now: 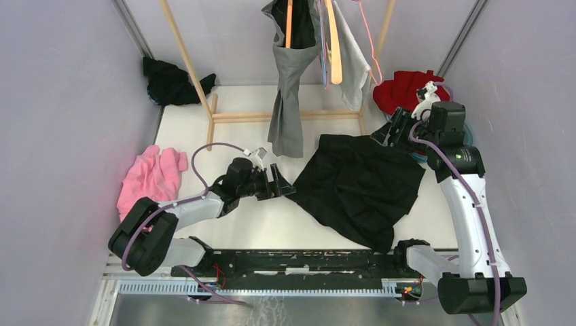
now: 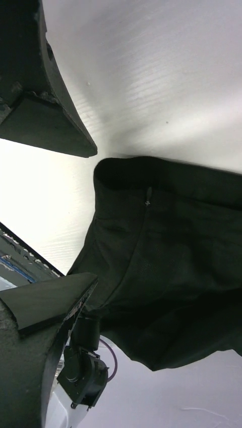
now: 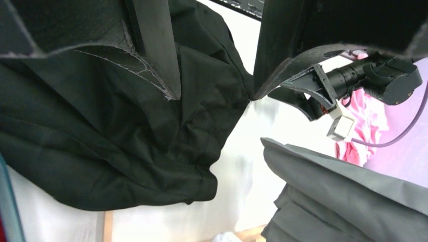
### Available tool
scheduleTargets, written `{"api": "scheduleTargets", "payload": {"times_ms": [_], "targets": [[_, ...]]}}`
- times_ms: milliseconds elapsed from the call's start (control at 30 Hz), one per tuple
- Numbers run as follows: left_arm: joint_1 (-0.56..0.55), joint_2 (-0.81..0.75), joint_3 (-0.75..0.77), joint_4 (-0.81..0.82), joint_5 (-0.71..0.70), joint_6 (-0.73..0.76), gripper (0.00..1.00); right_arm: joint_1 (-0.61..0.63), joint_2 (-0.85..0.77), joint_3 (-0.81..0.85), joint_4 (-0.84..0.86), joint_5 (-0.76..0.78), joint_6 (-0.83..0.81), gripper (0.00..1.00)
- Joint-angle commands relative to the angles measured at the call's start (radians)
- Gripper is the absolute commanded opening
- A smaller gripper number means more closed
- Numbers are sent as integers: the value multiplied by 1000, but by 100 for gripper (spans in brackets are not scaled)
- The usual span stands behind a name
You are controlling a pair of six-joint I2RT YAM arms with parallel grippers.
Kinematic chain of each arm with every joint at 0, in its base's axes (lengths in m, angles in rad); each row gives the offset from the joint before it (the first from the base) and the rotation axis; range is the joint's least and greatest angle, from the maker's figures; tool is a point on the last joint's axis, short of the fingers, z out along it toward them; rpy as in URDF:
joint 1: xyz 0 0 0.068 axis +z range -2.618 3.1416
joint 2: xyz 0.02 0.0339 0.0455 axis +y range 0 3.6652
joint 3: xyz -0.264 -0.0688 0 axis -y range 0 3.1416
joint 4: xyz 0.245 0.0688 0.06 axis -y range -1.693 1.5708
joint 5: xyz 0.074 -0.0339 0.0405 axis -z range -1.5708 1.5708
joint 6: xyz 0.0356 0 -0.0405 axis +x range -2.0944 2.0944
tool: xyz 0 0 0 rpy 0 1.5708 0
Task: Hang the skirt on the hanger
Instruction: Place the skirt at the center of the board, then adjust the skirt at the center of the board.
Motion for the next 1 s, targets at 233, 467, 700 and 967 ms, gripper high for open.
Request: {"api": "scheduleTargets", "payload": {"times_ms": [233,467,700,967], "targets": [[-57,116,109,208,6,-11,88,3,-21,-47,114,-92,29,59],[-90,181,138,154,-7,-6,87,3,-19,-64,127,-108,31,59],[-90,64,132,16,-130,46,87,3,-21,-81,139,-115,34,59],[-90,70,142,-43,-179,60,88,3,-19,-92,159,-132,46,59]]}}
